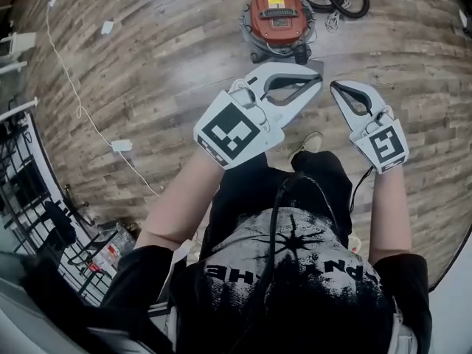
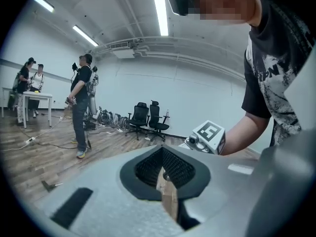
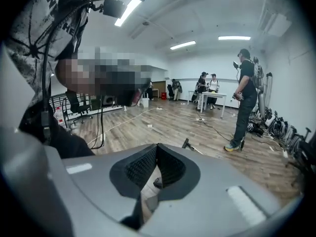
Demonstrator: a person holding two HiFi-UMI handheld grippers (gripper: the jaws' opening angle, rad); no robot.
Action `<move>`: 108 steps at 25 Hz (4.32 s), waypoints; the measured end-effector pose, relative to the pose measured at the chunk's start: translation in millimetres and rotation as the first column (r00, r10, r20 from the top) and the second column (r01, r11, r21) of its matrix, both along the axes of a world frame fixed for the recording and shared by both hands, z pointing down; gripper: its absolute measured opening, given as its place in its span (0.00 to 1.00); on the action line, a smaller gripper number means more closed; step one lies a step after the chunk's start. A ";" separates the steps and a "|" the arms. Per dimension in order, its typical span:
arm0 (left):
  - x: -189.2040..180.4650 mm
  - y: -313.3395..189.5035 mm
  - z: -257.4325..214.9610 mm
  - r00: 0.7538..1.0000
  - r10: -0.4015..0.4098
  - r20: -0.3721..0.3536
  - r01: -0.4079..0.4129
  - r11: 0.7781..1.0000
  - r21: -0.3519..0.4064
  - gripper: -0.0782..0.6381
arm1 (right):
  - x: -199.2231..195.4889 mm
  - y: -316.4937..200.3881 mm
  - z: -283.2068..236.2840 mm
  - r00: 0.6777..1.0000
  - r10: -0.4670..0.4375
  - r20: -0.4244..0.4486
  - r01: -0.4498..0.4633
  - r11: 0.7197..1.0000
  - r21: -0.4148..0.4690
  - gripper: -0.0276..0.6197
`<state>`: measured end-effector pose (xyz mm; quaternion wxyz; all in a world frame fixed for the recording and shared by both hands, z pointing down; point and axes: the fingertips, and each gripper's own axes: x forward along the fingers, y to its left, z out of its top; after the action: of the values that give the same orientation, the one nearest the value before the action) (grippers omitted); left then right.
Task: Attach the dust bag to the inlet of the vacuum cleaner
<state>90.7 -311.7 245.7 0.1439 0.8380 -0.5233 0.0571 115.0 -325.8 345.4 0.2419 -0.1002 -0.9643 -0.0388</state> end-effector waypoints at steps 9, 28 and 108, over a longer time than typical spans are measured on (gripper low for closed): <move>-7.9 -34.4 177.1 0.991 0.122 0.048 -0.121 0.993 -0.013 0.11 | 10.7 0.4 306.9 0.948 -0.055 -0.312 0.056 0.998 -0.007 0.15; -4.6 -36.2 468.1 0.972 0.147 0.182 -0.124 0.984 -0.128 0.11 | 92.4 -12.7 767.8 0.633 -0.165 -0.757 0.348 0.934 0.087 0.42; -18.3 -24.9 525.6 0.812 0.224 0.539 -0.022 0.935 -0.354 0.15 | -26.1 -43.9 432.8 0.862 -0.253 -0.440 0.426 0.831 0.357 0.11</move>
<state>72.5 -336.6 771.3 0.1153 0.7782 -0.4687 0.4018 88.9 -369.7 778.2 0.4265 -0.2208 -0.8311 -0.2803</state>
